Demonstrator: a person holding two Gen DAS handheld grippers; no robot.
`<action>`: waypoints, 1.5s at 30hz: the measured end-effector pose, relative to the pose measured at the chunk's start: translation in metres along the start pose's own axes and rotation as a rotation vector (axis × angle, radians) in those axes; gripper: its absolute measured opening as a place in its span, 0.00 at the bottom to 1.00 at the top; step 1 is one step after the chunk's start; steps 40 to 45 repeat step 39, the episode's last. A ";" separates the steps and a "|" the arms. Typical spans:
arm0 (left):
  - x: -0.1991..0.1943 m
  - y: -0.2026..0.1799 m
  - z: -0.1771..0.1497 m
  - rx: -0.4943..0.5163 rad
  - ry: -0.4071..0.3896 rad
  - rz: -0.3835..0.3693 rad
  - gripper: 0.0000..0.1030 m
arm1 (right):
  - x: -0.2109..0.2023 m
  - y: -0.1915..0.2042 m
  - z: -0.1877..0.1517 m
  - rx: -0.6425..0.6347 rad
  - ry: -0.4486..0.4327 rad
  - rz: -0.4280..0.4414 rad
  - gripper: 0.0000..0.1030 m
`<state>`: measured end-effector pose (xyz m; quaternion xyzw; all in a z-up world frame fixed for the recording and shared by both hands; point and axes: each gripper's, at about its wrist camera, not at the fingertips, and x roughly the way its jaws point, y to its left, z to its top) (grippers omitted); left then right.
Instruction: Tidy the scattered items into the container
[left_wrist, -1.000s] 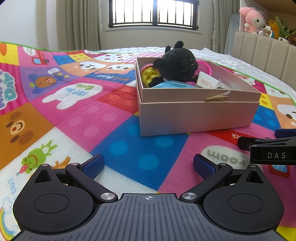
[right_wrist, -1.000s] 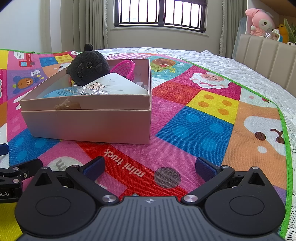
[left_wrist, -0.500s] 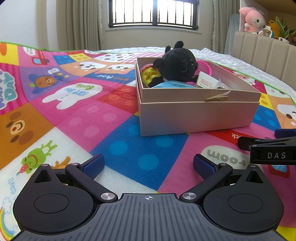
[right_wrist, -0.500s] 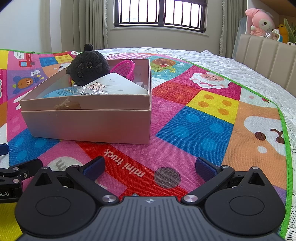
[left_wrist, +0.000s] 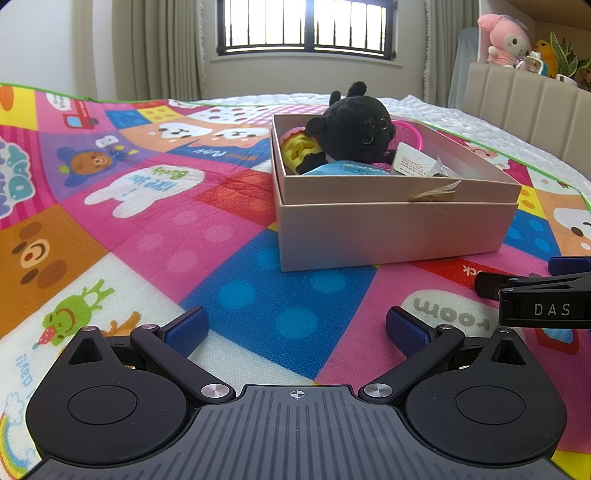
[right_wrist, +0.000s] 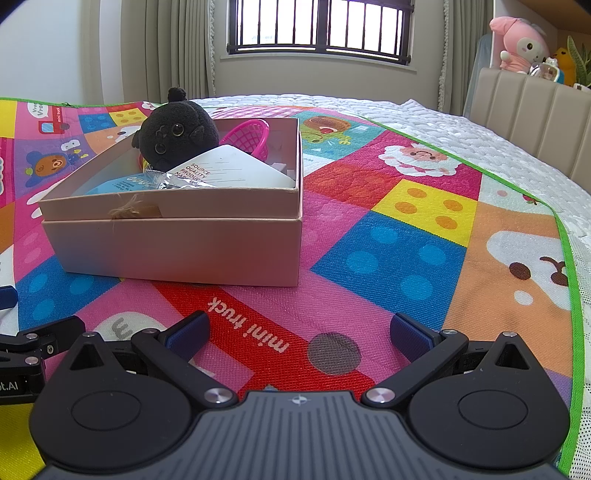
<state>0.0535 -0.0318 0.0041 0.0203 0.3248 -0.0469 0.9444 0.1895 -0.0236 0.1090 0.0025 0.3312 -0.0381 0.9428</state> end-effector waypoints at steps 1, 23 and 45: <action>0.000 0.000 0.000 0.000 0.000 0.000 1.00 | 0.000 0.000 0.000 0.000 0.000 0.000 1.00; 0.003 0.002 0.011 -0.044 0.086 -0.006 1.00 | 0.000 0.000 0.000 0.001 0.000 0.001 1.00; 0.002 0.004 0.009 -0.079 0.059 -0.011 1.00 | 0.000 0.000 0.000 0.001 0.000 0.001 1.00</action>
